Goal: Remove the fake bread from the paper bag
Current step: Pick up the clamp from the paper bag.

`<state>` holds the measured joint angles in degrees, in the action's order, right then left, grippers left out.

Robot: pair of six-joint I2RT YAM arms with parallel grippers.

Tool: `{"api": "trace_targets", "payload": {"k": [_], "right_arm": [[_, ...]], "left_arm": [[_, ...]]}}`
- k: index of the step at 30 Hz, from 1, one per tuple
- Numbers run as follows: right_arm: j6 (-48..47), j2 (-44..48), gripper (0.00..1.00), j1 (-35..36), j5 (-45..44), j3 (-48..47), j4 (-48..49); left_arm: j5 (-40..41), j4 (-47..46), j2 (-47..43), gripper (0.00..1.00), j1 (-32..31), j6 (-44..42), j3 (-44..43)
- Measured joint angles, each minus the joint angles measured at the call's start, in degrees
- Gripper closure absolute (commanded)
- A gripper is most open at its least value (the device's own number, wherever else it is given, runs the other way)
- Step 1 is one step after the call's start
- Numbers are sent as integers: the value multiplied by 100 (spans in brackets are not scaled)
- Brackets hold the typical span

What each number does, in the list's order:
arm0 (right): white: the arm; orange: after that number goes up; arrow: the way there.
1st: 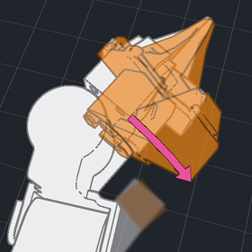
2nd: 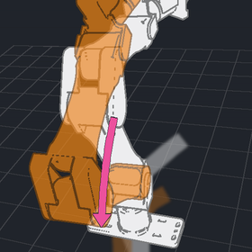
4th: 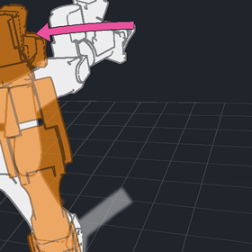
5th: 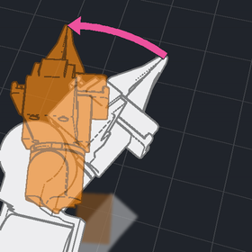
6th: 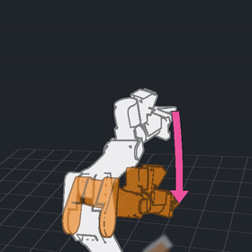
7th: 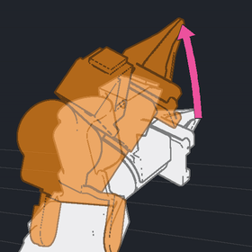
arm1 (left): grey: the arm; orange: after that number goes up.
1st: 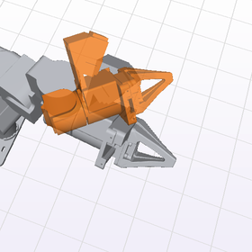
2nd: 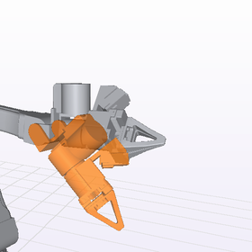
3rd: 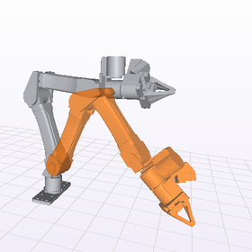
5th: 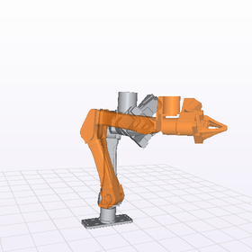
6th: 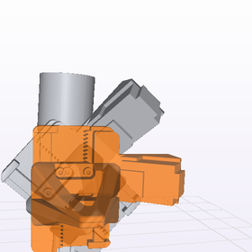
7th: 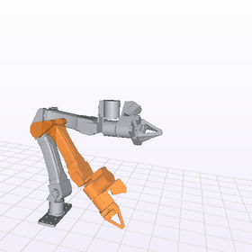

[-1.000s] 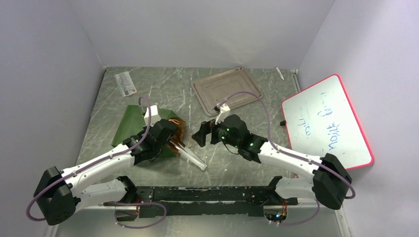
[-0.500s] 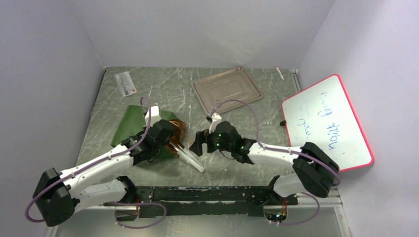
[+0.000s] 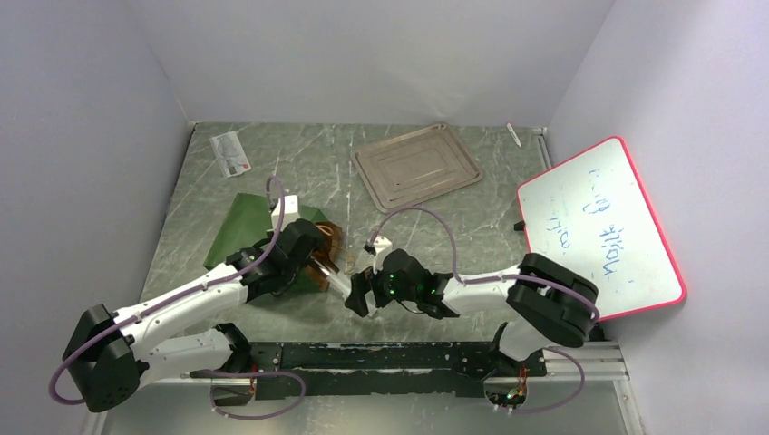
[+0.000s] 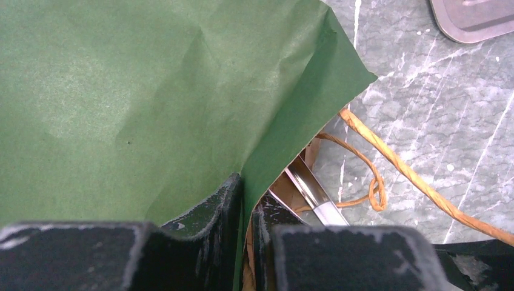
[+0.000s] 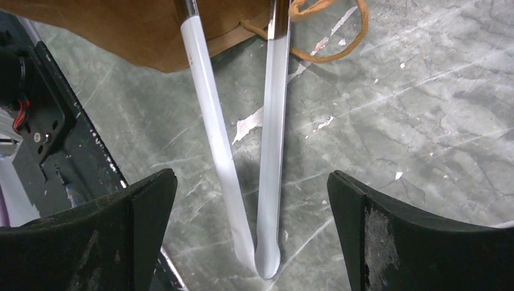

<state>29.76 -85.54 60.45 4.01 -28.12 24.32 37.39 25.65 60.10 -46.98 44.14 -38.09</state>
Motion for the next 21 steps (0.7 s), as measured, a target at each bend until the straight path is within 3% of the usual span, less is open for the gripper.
{"api": "trace_targets", "payload": {"k": [14,18,21], "right_arm": [[22,-1209,12,-24,367,-219,1740],[24,-1508,24,-33,562,-269,2173],[66,-1781,41,-42,730,-306,2535]], "left_arm": [[-81,297,-50,93,0,79,-87],[-85,407,-216,93,0,238,-63],[-103,459,-435,93,0,382,59]]}}
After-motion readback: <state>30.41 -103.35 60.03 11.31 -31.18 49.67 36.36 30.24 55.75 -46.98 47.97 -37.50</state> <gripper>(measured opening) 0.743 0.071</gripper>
